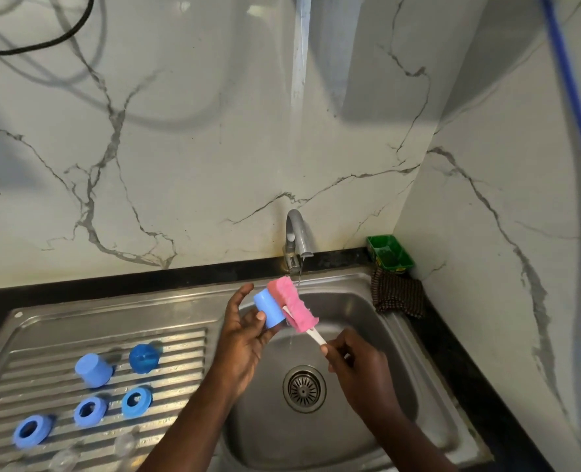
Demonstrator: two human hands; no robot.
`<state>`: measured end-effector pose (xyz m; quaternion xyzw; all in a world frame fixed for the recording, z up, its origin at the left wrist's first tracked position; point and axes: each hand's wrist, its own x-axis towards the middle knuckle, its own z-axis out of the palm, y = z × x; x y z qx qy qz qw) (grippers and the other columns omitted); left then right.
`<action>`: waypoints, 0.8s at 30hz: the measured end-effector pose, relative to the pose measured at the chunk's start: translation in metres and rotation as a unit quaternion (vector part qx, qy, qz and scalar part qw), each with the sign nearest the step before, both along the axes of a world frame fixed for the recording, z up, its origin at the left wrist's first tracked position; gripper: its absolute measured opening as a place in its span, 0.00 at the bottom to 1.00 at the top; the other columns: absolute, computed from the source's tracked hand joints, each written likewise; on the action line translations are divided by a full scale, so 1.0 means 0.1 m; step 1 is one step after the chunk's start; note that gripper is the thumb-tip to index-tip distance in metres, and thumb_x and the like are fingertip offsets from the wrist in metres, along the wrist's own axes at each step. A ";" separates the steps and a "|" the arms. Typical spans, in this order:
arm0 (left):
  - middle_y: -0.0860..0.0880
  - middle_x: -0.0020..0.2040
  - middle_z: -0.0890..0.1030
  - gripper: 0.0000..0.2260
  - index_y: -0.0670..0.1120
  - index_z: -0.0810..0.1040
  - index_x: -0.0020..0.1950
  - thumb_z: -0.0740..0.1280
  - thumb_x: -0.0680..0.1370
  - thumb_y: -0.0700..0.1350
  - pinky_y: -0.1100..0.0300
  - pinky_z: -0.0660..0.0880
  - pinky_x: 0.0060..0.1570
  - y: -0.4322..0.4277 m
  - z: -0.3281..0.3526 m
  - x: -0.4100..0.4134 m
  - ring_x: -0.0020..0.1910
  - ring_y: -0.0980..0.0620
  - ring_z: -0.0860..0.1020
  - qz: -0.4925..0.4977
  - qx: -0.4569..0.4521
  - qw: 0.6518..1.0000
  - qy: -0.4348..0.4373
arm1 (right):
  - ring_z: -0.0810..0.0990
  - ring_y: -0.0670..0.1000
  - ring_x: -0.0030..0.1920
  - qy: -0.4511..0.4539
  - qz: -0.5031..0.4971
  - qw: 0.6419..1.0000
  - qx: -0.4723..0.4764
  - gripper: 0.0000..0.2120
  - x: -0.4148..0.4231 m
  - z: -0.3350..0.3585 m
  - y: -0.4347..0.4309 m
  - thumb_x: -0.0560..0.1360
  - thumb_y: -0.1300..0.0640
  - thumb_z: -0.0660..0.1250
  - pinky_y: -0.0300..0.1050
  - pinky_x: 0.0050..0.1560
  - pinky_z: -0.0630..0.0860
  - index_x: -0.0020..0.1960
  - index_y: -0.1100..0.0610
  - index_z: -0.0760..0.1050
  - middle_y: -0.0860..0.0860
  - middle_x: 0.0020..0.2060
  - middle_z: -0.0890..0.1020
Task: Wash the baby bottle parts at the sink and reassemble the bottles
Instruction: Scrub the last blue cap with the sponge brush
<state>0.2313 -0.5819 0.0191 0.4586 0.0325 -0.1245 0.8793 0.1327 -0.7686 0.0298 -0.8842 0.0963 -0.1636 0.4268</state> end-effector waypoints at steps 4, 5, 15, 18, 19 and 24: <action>0.41 0.60 0.82 0.15 0.44 0.76 0.64 0.58 0.81 0.34 0.52 0.82 0.53 -0.05 0.07 -0.03 0.55 0.45 0.83 -0.020 -0.023 0.999 0.017 | 0.80 0.44 0.32 -0.016 0.007 1.000 -0.020 0.14 0.00 -0.03 -0.01 0.75 0.53 0.73 0.50 0.34 0.78 0.37 0.46 0.70 0.39 0.34 0.81; 0.42 0.58 0.83 0.13 0.43 0.76 0.63 0.60 0.81 0.36 0.54 0.82 0.52 -0.07 0.09 -0.03 0.54 0.47 0.84 -0.022 -0.022 0.999 0.016 | 0.80 0.44 0.32 -0.025 0.015 0.999 -0.025 0.13 -0.01 -0.03 0.01 0.75 0.53 0.73 0.50 0.33 0.78 0.38 0.46 0.70 0.40 0.34 0.81; 0.39 0.67 0.76 0.21 0.44 0.66 0.76 0.62 0.82 0.39 0.42 0.76 0.59 -0.07 0.07 -0.04 0.60 0.41 0.81 -0.014 -0.066 0.997 0.041 | 0.80 0.45 0.32 -0.017 0.006 1.000 -0.015 0.11 -0.03 -0.01 0.09 0.75 0.53 0.73 0.50 0.33 0.77 0.39 0.52 0.73 0.40 0.33 0.81; 0.38 0.65 0.77 0.22 0.46 0.69 0.73 0.66 0.79 0.45 0.41 0.77 0.57 -0.09 0.11 -0.06 0.59 0.40 0.80 -0.010 -0.075 0.996 0.044 | 0.81 0.43 0.31 -0.011 0.001 1.000 0.006 0.10 -0.05 -0.01 0.14 0.75 0.57 0.73 0.43 0.33 0.77 0.38 0.53 0.74 0.41 0.31 0.81; 0.39 0.63 0.79 0.20 0.46 0.70 0.72 0.64 0.80 0.48 0.43 0.79 0.55 -0.09 0.12 -0.06 0.57 0.41 0.81 -0.005 -0.071 0.996 0.045 | 0.81 0.43 0.31 -0.011 0.007 1.000 0.020 0.10 -0.06 -0.01 0.15 0.75 0.58 0.74 0.38 0.32 0.75 0.38 0.54 0.74 0.41 0.31 0.82; 0.42 0.47 0.83 0.22 0.43 0.77 0.60 0.48 0.85 0.52 0.51 0.82 0.44 -0.10 0.15 -0.05 0.45 0.47 0.82 -0.025 -0.049 0.998 0.040 | 0.81 0.43 0.30 0.000 0.020 0.999 0.047 0.09 -0.07 0.02 0.16 0.75 0.59 0.74 0.33 0.30 0.72 0.39 0.56 0.75 0.45 0.30 0.82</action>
